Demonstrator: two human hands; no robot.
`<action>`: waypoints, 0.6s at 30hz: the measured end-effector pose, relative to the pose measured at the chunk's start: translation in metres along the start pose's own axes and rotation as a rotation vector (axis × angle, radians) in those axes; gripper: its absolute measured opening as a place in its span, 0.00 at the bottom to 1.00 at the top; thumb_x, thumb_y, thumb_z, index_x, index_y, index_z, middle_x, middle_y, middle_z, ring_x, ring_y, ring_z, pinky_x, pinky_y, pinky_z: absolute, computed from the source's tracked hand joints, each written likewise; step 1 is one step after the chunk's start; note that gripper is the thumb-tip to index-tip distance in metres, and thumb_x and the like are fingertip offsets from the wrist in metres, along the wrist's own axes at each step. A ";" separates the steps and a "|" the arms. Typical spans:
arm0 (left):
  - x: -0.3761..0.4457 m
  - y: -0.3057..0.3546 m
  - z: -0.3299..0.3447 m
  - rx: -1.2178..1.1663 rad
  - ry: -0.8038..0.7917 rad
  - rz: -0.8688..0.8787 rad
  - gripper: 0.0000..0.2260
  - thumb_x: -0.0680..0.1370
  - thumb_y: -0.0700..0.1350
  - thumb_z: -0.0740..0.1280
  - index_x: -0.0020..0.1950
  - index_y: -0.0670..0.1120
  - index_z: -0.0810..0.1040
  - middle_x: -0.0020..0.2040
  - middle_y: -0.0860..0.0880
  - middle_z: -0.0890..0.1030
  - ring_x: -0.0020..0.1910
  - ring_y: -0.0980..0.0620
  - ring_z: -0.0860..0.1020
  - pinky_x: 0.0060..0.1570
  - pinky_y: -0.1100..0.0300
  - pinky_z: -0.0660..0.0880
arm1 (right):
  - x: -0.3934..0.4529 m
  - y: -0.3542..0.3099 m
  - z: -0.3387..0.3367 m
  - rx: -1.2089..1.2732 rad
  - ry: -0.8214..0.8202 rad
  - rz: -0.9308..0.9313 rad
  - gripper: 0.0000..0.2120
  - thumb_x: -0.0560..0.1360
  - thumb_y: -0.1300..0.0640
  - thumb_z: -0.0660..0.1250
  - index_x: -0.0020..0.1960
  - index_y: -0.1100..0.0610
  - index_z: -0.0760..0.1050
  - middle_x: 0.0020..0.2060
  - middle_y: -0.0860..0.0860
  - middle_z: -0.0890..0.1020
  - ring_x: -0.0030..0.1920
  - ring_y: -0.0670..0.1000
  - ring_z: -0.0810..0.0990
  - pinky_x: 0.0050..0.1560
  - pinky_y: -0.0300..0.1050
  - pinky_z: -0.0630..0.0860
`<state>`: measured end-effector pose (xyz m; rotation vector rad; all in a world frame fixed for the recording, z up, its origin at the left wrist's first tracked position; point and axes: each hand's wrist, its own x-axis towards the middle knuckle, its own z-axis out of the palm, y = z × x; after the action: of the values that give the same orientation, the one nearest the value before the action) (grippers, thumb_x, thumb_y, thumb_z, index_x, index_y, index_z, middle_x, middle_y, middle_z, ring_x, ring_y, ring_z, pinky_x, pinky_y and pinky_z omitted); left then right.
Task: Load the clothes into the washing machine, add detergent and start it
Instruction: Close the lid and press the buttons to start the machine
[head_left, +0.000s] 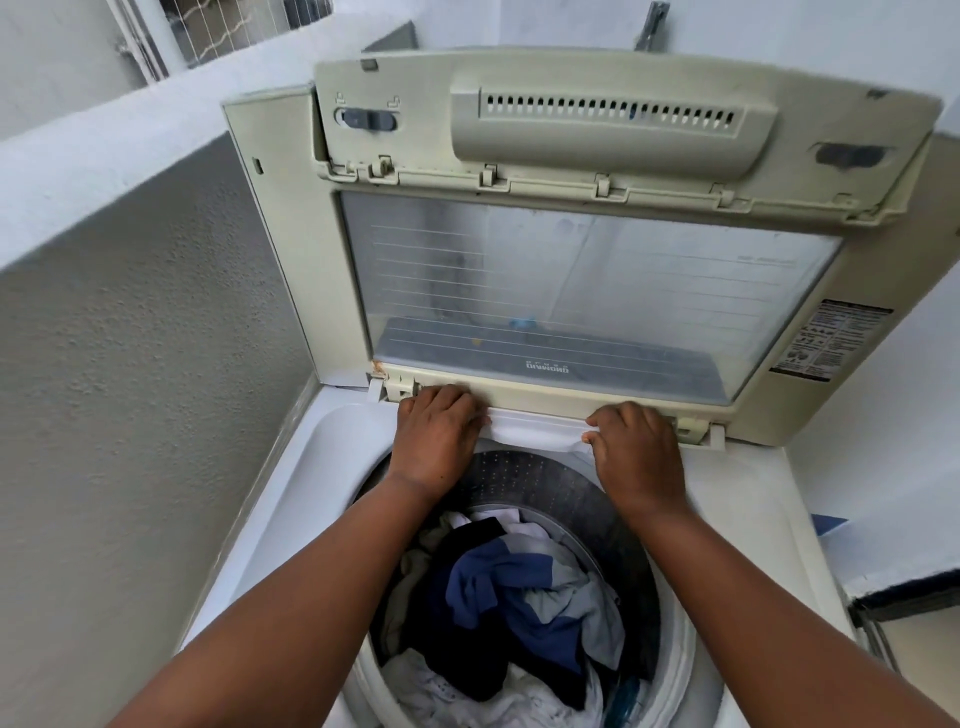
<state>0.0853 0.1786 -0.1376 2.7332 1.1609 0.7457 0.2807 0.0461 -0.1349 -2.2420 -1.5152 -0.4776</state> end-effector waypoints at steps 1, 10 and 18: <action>-0.002 0.000 -0.004 -0.007 -0.022 0.011 0.14 0.73 0.52 0.60 0.50 0.50 0.82 0.48 0.52 0.82 0.49 0.44 0.79 0.46 0.52 0.72 | 0.000 0.000 -0.003 -0.013 -0.017 -0.012 0.10 0.63 0.63 0.77 0.42 0.56 0.80 0.37 0.53 0.81 0.38 0.58 0.79 0.39 0.48 0.75; -0.009 0.001 -0.053 0.004 -0.028 0.135 0.20 0.75 0.58 0.60 0.61 0.50 0.79 0.58 0.52 0.80 0.57 0.46 0.78 0.50 0.52 0.74 | 0.017 -0.016 -0.066 0.019 -0.045 -0.068 0.09 0.65 0.59 0.76 0.45 0.55 0.82 0.39 0.52 0.83 0.41 0.58 0.81 0.43 0.50 0.76; 0.079 0.030 -0.214 -0.067 0.669 0.498 0.16 0.77 0.51 0.66 0.62 0.44 0.80 0.65 0.45 0.77 0.61 0.43 0.77 0.59 0.50 0.72 | 0.103 -0.058 -0.230 0.045 0.389 -0.227 0.08 0.72 0.52 0.67 0.47 0.53 0.81 0.43 0.52 0.83 0.45 0.57 0.80 0.47 0.50 0.75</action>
<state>0.0528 0.1879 0.0899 2.8076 0.4608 1.8146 0.2493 0.0340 0.1212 -1.8153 -1.5525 -0.8798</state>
